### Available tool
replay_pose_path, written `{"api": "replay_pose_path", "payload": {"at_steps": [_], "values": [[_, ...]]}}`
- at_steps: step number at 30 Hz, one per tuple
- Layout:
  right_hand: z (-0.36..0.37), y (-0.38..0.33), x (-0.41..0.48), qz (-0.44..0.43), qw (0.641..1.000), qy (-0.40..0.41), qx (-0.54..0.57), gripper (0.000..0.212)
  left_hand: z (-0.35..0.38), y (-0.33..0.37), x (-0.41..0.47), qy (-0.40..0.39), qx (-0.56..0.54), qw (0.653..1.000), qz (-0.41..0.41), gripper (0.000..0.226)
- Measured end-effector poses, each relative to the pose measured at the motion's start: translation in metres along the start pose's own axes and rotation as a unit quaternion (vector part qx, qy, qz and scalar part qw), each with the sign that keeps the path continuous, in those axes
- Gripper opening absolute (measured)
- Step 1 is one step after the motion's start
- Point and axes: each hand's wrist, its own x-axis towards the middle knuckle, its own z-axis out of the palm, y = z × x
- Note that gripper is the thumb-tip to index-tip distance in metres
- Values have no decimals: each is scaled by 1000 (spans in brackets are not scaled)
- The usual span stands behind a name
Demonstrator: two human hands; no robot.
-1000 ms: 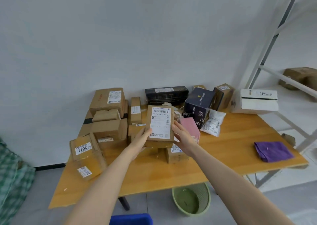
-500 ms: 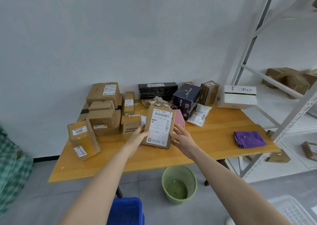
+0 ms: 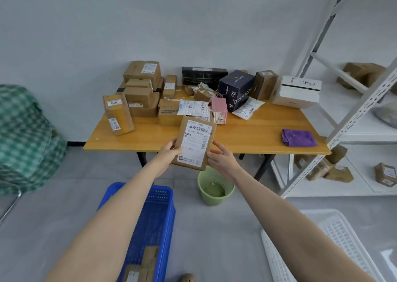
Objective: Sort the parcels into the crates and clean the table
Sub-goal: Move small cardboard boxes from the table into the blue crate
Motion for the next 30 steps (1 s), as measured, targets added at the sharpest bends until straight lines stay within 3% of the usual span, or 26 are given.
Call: {"api": "replay_pose_path", "payload": {"at_steps": [8, 16, 26, 30], "values": [[29, 28, -19, 40, 997, 1, -64, 45, -33, -22, -51, 55, 23, 998, -21, 43], [131, 70, -31, 63, 994, -41, -82, 35, -133, -58, -85, 99, 56, 993, -36, 40], [281, 153, -50, 83, 993, -39, -76, 31, -285, -107, -127, 35, 126, 985, -117, 36], [309, 195, -70, 120, 990, -18, -67, 33, -309, -139, -137, -3, 158, 976, -148, 39]]}}
